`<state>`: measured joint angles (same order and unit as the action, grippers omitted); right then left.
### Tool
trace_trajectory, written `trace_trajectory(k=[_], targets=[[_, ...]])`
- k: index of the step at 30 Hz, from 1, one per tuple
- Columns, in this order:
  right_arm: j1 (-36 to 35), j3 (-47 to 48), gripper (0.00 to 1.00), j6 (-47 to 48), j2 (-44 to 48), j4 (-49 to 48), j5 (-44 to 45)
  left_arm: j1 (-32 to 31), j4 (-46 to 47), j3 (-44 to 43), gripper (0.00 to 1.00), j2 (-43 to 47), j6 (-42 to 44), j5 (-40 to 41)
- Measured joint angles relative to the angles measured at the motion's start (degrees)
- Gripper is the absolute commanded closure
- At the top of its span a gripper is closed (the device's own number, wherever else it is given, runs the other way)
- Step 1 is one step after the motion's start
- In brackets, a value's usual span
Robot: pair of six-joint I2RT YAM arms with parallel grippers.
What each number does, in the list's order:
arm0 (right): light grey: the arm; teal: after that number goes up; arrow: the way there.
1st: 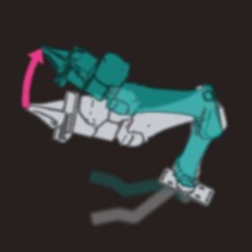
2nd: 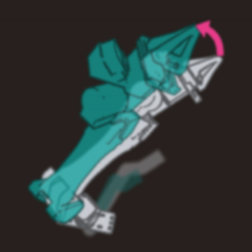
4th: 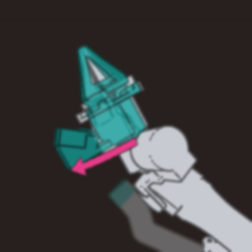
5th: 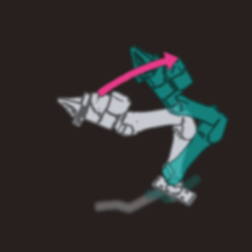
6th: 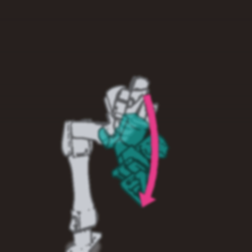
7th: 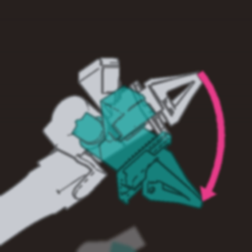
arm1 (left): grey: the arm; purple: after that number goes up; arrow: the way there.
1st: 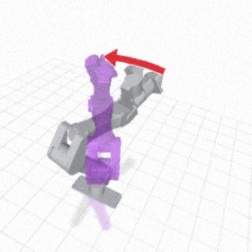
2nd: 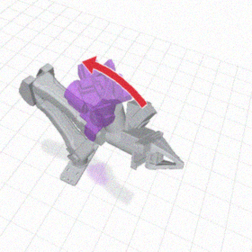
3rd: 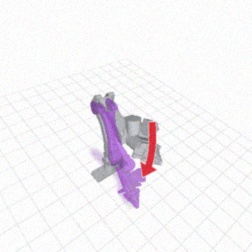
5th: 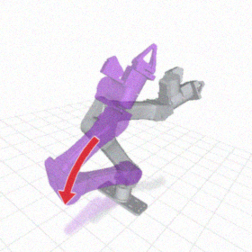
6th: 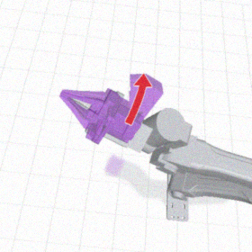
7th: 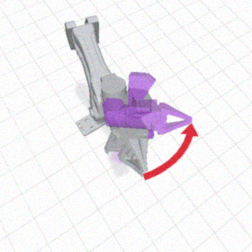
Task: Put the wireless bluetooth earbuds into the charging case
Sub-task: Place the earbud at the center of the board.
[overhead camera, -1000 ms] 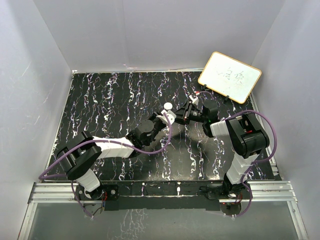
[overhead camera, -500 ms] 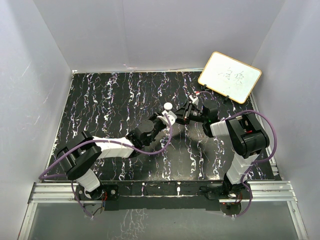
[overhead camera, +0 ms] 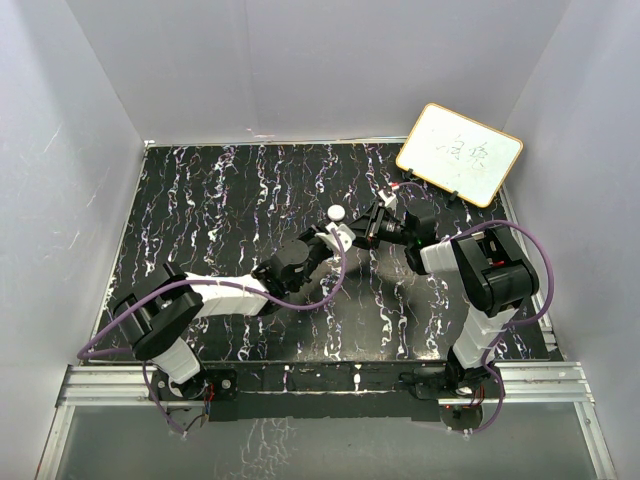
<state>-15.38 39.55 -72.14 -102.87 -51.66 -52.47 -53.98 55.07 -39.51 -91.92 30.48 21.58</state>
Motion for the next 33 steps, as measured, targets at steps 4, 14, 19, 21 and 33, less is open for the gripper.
trace_trajectory(k=[4, 14, 19, 21, 33], targets=[[0.07, -0.02, 1.00, 0.02, 0.00, 0.11, 0.04, -0.04, -1.99, -0.92, 1.00, 0.00, -0.68, 1.16], [3.21, -1.05, 1.00, 3.34, 2.10, 4.61, 0.33, 5.16, -22.56, -6.56, 1.00, 3.41, -18.56, 0.02], [4.37, -1.05, 1.00, 9.05, 6.58, 11.50, 1.60, 10.01, -32.00, -8.66, 1.00, 5.70, -28.55, -1.99], [4.66, -0.98, 1.00, 11.17, 8.09, 14.34, 2.03, 10.36, -34.40, -8.87, 1.00, 5.77, -30.95, -2.73], [5.05, -0.98, 1.00, 15.23, 8.96, 20.15, 2.84, 10.38, -42.34, -8.83, 0.95, 5.16, -32.98, -7.93]])
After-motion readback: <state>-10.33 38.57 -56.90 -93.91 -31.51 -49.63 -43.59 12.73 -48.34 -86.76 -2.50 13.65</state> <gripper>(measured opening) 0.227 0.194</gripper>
